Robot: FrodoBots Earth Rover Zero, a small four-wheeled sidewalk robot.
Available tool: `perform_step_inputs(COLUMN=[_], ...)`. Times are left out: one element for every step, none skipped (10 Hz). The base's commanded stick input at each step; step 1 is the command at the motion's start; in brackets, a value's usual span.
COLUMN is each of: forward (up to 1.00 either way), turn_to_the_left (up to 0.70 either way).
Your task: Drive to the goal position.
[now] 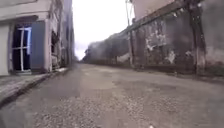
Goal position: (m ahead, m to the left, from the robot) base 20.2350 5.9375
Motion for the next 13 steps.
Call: perform_step_inputs(forward=[0.50, 0.50, 0.50, 0.50, 0.50, 0.50, 0.50, 0.50, 0.50, 0.50, 0.50, 0.50, 0.50], turn_to_the_left=[0.00, 0.00, 0.00, 0.00, 0.00, 0.00, 0.00, 0.00, 0.00, 0.00, 0.00, 0.00, 0.00])
